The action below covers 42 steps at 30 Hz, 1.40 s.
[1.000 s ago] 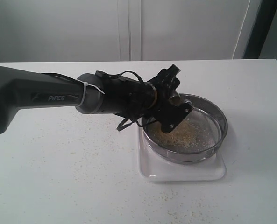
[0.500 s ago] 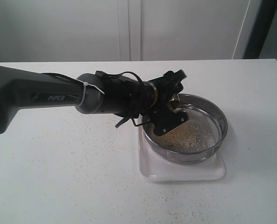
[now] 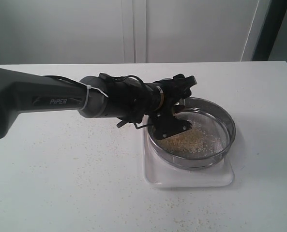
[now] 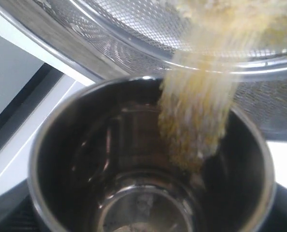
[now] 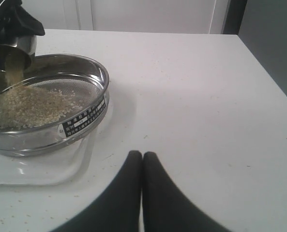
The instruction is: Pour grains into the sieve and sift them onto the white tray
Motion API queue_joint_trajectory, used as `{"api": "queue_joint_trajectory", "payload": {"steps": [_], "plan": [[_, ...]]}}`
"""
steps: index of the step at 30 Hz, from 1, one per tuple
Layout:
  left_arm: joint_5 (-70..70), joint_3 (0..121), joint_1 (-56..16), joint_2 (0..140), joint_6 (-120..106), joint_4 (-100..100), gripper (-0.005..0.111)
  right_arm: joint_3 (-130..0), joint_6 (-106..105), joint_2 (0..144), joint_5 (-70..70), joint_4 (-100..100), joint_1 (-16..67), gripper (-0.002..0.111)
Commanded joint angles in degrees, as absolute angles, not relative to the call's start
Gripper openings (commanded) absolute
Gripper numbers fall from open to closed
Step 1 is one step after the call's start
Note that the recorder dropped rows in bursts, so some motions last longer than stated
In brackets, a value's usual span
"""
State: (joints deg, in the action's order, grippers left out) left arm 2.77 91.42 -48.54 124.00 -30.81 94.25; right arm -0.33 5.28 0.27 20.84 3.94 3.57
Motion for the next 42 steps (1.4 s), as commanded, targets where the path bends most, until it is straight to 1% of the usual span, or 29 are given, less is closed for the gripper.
{"api": "queue_joint_trajectory", "payload": {"steps": [1,8,16,27,36,42], "plan": [[4.3,91.4,-48.7,123.4,-30.8,96.9,0.000,0.0,5.6,0.0,20.0,4.3,3.5,0.000],[8.8,91.4,-49.9,123.4,-30.8,99.9,0.000,0.0,5.6,0.0,20.0,4.3,3.5,0.000],[10.8,91.4,-52.1,123.4,-30.8,99.9,0.000,0.0,5.6,0.0,20.0,4.3,3.5,0.000],[14.1,91.4,-52.2,123.4,-30.8,99.9,0.000,0.0,5.6,0.0,20.0,4.3,3.5,0.000],[18.3,91.4,-54.1,123.3,-30.8,99.9,0.000,0.0,5.6,0.0,20.0,4.3,3.5,0.000],[19.1,91.4,-55.2,123.3,-26.5,99.9,0.000,0.0,5.6,0.0,20.0,4.3,3.5,0.000]]}}
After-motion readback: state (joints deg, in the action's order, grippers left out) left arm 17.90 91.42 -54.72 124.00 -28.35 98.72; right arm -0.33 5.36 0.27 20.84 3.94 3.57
